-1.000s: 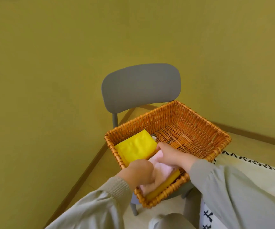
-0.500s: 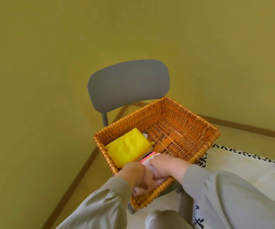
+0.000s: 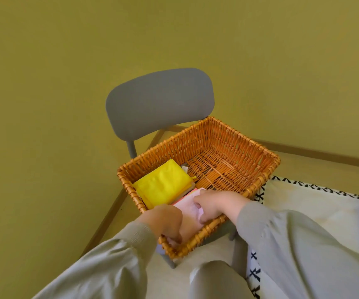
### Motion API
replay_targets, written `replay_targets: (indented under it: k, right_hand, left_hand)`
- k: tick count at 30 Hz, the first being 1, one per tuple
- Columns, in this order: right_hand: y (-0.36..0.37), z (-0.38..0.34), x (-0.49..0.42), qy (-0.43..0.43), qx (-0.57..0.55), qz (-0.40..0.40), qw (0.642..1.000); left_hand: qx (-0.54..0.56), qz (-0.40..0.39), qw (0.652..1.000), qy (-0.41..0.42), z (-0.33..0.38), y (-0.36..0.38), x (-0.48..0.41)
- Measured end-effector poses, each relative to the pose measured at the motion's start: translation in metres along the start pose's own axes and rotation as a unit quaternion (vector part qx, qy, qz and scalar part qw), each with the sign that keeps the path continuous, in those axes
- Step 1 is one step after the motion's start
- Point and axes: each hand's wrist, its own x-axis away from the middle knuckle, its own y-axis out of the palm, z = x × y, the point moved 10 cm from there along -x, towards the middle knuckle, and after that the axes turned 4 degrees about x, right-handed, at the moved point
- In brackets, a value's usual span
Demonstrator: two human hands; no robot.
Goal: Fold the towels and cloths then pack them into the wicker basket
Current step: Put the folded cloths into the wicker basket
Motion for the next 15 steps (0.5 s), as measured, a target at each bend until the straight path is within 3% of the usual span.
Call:
replay_targets:
  k: [4, 7, 9, 11, 15]
  right_hand:
    - [0.001, -0.008, 0.0, 0.018, 0.005, 0.012, 1.0]
    - [-0.021, -0.005, 0.003, 0.015, -0.02, 0.082, 0.996]
    - [-0.039, 0.008, 0.01, 0.029, -0.093, 0.154, 0.983]
    - [-0.055, 0.03, 0.029, 0.06, -0.165, 0.253, 0.952]
    - [-0.065, 0.063, 0.08, 0.103, -0.145, 0.405, 0.897]
  left_hand:
    - [-0.04, -0.07, 0.996, -0.027, 0.004, 0.016, -0.003]
    - [0.008, 0.035, 0.999, -0.03, -0.003, -0.013, 0.002]
    - [0.044, 0.126, 0.991, -0.029, -0.012, -0.039, 0.008]
    - [0.074, 0.197, 0.977, -0.029, -0.015, -0.063, 0.017]
    - [0.114, 0.297, 0.948, -0.022, 0.015, -0.094, 0.033]
